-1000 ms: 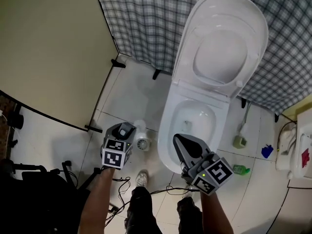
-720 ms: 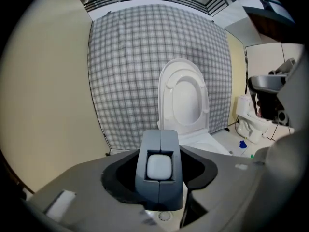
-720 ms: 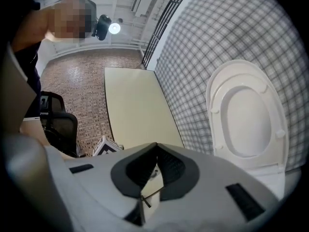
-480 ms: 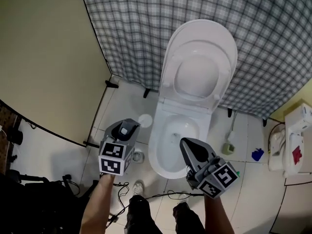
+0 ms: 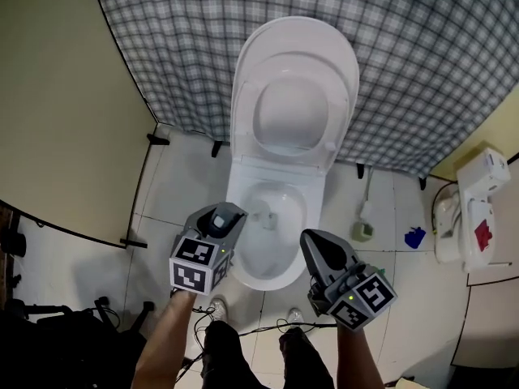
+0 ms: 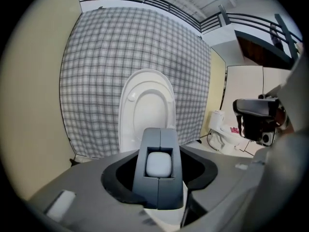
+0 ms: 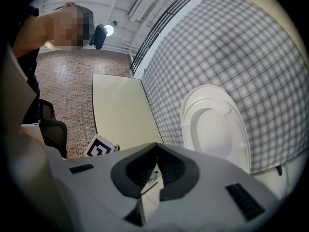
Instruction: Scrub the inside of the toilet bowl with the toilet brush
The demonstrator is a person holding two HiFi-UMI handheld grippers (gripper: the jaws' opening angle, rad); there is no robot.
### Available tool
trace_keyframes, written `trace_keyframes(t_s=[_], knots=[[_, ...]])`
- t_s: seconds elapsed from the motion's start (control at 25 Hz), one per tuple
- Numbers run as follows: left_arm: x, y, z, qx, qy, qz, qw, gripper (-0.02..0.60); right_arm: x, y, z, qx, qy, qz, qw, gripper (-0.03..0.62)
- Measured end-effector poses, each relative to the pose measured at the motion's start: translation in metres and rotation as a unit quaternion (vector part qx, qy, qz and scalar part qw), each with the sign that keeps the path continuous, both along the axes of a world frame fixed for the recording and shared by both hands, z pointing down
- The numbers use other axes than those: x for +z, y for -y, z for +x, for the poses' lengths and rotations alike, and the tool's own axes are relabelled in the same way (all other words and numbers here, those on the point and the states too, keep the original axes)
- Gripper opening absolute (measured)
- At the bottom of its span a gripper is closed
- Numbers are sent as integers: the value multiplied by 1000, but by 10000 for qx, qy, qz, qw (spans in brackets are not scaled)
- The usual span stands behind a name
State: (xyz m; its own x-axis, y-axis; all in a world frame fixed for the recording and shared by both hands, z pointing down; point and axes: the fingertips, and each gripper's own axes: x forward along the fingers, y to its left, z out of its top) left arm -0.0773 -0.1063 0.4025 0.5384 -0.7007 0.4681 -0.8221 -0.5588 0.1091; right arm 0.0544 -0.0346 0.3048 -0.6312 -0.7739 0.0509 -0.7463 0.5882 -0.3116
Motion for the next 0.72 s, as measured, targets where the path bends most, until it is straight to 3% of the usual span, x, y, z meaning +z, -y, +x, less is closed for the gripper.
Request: trace_keyframes(t_s=[0.28, 0.72], knots=[[63, -8, 55, 645, 177, -516, 9964, 213, 26, 6, 19, 174, 70, -205, 9996, 0], [154, -40, 99, 1360, 417, -1424, 9795, 213, 73, 5, 49, 484, 171, -662, 9965, 0]])
